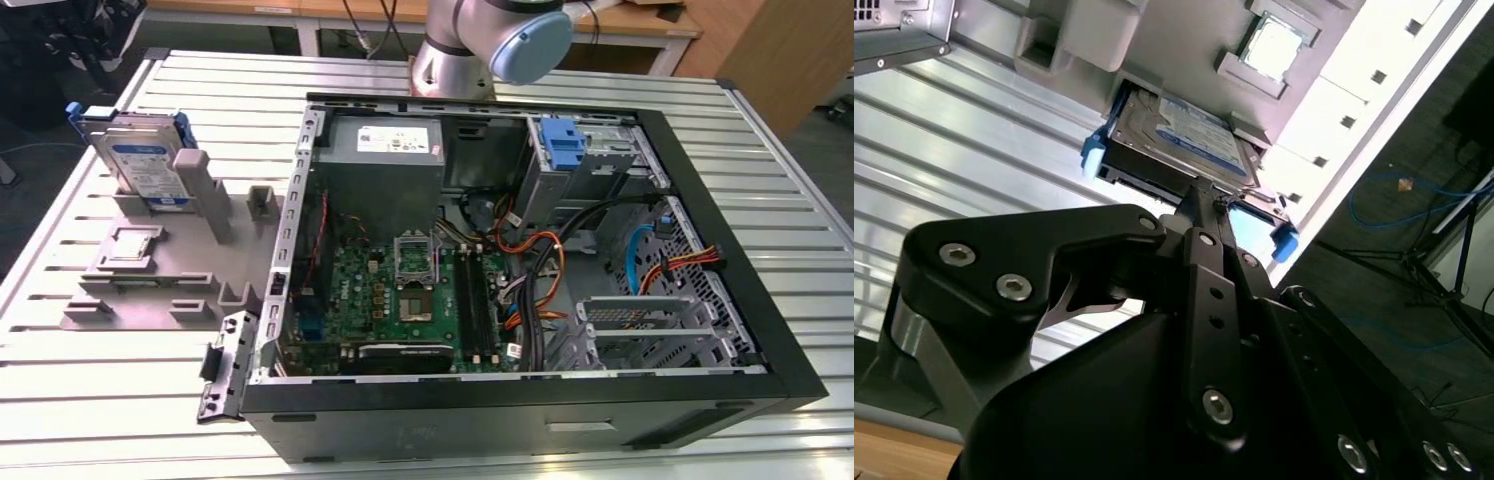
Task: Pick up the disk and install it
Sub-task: 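Reach for the disk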
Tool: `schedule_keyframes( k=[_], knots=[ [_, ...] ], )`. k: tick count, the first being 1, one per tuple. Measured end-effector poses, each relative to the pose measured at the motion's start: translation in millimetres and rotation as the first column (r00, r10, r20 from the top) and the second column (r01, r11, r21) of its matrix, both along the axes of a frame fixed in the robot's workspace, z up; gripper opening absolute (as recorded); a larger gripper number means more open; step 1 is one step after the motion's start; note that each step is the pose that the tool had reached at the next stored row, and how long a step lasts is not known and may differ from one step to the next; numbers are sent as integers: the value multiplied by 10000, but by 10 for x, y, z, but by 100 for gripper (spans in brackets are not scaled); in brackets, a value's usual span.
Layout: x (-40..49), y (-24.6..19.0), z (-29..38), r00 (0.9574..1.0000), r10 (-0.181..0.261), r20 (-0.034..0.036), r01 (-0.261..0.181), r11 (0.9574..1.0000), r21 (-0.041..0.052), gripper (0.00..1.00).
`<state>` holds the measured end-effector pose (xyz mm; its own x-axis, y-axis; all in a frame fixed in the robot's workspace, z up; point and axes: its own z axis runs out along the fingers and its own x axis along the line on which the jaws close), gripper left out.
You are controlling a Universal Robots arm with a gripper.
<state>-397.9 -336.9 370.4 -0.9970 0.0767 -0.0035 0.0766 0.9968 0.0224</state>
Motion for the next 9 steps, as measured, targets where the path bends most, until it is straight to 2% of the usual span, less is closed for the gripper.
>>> schedule_keyframes(
  k=[9],
  knots=[
    [-151,42,-20,10000,1,3,-1,10000,1,10]
  ],
)
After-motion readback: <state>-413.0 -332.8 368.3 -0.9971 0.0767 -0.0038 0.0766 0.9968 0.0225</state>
